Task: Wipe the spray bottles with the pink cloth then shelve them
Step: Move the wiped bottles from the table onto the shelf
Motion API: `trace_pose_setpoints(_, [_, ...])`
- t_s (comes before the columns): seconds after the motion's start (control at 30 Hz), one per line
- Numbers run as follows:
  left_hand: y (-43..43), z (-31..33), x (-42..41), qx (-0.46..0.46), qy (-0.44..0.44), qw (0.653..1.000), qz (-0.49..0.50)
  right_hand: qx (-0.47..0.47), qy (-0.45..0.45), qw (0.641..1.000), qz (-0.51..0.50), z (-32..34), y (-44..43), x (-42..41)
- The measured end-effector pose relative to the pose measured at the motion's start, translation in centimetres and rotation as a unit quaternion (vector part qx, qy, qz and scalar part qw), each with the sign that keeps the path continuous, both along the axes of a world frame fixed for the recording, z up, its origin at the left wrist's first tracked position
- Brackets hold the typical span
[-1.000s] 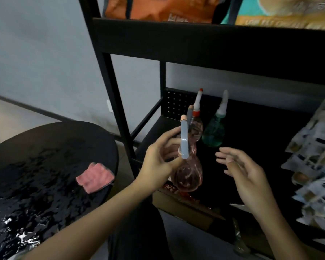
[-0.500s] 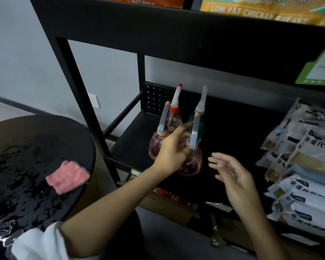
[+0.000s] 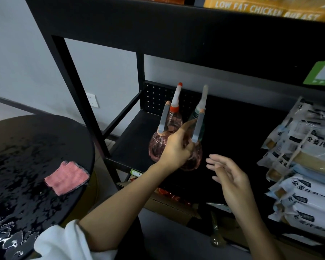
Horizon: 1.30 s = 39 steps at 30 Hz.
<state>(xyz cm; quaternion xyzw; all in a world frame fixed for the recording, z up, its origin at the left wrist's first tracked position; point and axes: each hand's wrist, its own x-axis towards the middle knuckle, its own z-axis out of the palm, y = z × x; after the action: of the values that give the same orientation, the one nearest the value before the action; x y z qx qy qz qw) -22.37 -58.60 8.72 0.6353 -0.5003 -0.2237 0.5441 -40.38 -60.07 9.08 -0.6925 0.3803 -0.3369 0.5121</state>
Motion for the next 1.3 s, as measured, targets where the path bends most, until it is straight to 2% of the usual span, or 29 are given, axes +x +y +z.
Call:
trace_pose_setpoints(0.23, [1.8, 0.4, -0.6, -0.040, 0.004, 0.999, 0.014, -0.013, 0.010, 1.000, -0.001, 0.5, -0.2, 0.9])
trace_pose_setpoints(0.33, [3.9, 1.1, -0.8, -0.131, -0.018, 0.989, 0.073, -0.034, 0.026, 0.999, -0.002, 0.7, -1.1, 1.4])
trace_pose_setpoints(0.43, [5.3, 1.6, 0.2, -0.213, -0.053, 0.963, 0.159, -0.037, 0.031, 0.999, -0.013, 0.7, -1.8, 2.3])
trace_pose_setpoints(0.47, [5.4, 1.5, 0.8, -0.205, -0.052, 0.958, 0.193, -0.036, 0.038, 0.999, -0.017, 0.5, -1.9, 2.7])
trace_pose_setpoints(0.53, [5.6, 0.7, 2.1, -0.134, -0.025, 0.964, 0.230, -0.033, 0.061, 0.997, -0.021, -0.3, -2.0, 3.5])
trace_pose_setpoints(0.63, [5.6, -1.4, 3.5, 0.028, 0.013, 0.980, 0.195, -0.039, 0.103, 0.994, -0.023, -2.0, -2.2, 4.7])
trace_pose_setpoints(0.7, [5.5, -2.5, 4.0, 0.082, 0.035, 0.982, 0.166, -0.045, 0.117, 0.992, -0.023, -2.8, -2.3, 5.4])
trace_pose_setpoints(0.97, [4.7, -3.7, 5.1, 0.086, 0.003, 0.986, 0.145, -0.074, 0.123, 0.988, -0.059, -4.5, -3.2, 6.7])
trace_pose_setpoints(1.3, [4.6, -4.1, 6.2, 0.084, 0.014, 0.990, 0.116, -0.116, 0.115, 0.983, -0.085, -4.5, -2.7, 6.9])
